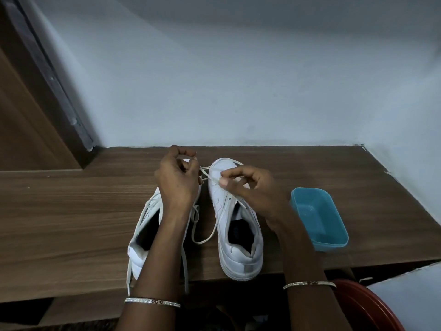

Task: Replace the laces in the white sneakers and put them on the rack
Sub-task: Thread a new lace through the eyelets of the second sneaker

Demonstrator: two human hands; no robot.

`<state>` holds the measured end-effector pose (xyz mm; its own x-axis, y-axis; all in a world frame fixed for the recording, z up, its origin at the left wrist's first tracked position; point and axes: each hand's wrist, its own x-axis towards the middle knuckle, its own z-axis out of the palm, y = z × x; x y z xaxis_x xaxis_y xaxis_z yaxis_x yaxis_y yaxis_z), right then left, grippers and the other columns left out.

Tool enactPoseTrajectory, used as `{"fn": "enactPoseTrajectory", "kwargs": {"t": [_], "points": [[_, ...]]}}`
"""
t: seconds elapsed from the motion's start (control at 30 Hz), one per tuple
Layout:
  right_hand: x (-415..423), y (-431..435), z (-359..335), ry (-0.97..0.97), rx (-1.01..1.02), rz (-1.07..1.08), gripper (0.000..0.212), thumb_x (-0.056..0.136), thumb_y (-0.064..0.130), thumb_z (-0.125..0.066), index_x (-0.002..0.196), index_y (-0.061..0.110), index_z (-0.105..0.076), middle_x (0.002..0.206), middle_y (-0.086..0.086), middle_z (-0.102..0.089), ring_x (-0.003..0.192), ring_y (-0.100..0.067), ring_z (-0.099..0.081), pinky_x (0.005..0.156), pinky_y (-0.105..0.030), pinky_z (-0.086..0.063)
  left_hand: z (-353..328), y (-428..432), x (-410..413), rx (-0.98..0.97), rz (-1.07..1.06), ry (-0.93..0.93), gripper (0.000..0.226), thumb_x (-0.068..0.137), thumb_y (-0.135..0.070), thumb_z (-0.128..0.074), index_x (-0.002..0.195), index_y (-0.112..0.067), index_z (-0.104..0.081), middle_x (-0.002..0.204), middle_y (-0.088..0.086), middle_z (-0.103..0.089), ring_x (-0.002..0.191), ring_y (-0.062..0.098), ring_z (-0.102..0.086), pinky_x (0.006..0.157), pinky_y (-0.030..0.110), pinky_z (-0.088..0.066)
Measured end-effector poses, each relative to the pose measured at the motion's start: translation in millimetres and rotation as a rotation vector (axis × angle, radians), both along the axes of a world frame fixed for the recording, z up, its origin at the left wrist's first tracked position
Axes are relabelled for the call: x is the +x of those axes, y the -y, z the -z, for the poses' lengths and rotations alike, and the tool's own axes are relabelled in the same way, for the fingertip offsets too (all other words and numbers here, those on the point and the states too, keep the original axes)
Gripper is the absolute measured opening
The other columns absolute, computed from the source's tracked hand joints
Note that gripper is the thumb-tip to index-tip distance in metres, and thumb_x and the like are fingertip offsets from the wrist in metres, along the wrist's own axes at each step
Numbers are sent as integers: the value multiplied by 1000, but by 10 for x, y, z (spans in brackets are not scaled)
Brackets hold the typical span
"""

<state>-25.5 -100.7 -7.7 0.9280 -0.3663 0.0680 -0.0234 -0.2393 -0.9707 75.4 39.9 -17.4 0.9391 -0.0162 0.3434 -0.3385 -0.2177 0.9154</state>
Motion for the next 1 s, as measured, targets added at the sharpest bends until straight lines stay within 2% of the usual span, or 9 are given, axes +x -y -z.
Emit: {"fn": "enactPoseTrajectory", "kwargs": {"t": [0.13,0.23,0.33,0.47,0.57,0.7,0.87,0.93,1.0], "points": [[37,-49,58,-24,-194,-99,19,72,36,-87,82,22,-79,86,3,-73,79,-13,-63,75,-25,-50,-30,-24,-14,-9,-31,7,14,80,-14,-56,86,-23,-64,61,3,-64,53,24,-65,58,48,-55],[12,16,49,8,-89,-102,12,79,24,-84,83,14,-80,80,-4,-75,74,-13,-65,72,-22,-50,-29,-55,-15,-1,-88,-5,14,80,-10,-56,88,-17,-65,58,-1,-64,49,18,-64,59,45,-56],[-24,78,55,45,2,-69,12,84,25,-79,86,13,-80,82,-9,-76,74,-14,-64,72,-29,-50,-12,-72,-10,85,-148,25,15,81,-10,-54,91,-15,-64,61,-4,-65,52,18,-65,60,42,-56],[1,97,84,94,28,2,13,91,16,-70,92,7,-79,80,-7,-76,66,-6,-60,65,-19,-48,3,-42,-26,184,-143,53,14,83,-8,-54,93,-13,-63,64,1,-68,59,25,-66,66,38,-54],[27,73,108,99,103,-9,13,90,10,-71,97,2,-77,83,-14,-75,66,-11,-62,63,-18,-50,9,-27,-35,208,-132,53,14,83,-8,-54,94,-14,-63,63,1,-67,57,24,-65,66,38,-53],[43,31,124,96,184,10,13,85,17,-77,94,6,-77,83,-15,-76,67,-14,-63,65,-19,-51,17,-29,-39,209,-112,36,14,84,-10,-54,94,-15,-62,63,0,-67,55,23,-65,65,39,-53],[58,34,137,123,239,98,20,90,18,-73,86,-2,-73,80,-14,-75,57,-11,-58,53,-13,-44,1,-35,-58,227,-86,29,12,86,-12,-56,96,-14,-62,63,0,-66,57,22,-64,66,39,-52],[57,50,139,135,232,122,21,89,18,-73,83,-2,-73,79,-13,-75,57,-11,-58,54,-14,-43,-9,-33,-83,267,-81,90,10,88,-18,-60,97,-15,-64,71,1,-66,64,21,-62,67,38,-49],[51,61,135,130,168,111,20,88,20,-75,82,1,-74,76,-14,-74,58,-11,-57,56,-18,-44,-35,-18,-92,331,-63,202,17,91,-35,-62,97,-21,-68,89,4,-62,81,19,-58,68,32,-43]]}}
